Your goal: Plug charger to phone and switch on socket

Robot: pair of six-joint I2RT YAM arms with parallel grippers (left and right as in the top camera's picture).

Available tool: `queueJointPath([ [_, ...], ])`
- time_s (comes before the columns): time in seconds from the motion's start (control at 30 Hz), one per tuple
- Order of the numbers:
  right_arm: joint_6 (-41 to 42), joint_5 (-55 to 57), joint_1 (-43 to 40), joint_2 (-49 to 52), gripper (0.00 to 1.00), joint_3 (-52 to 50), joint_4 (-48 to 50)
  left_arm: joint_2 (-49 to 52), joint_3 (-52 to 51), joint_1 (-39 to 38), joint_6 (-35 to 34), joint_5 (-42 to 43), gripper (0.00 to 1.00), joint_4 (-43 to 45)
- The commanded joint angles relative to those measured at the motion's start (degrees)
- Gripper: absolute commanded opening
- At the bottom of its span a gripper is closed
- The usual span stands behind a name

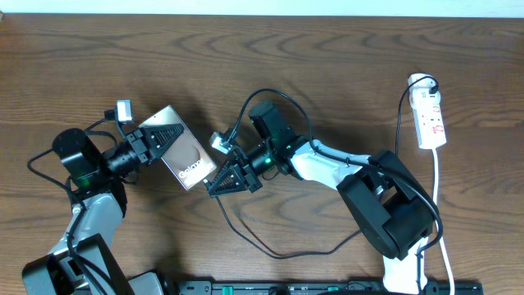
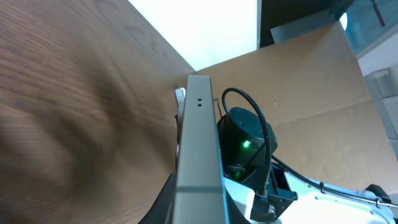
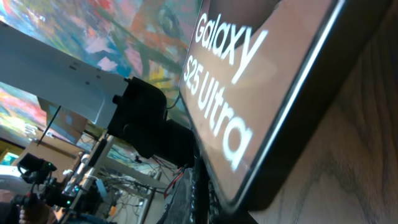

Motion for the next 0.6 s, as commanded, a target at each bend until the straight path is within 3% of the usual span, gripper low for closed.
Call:
queueJointPath([
  [0.0,0.3,-0.6,0.6,0.5,0.01,-0.2,0.2,-0.2,0.0,-1.9,0.8,1.4,0.08,0.7],
  [0.57,0.2,-0.6,0.6,0.5,0.01,-0.2,0.1,-0.2,0.0,-2.8,1.8,0.5,0.07,0.7],
])
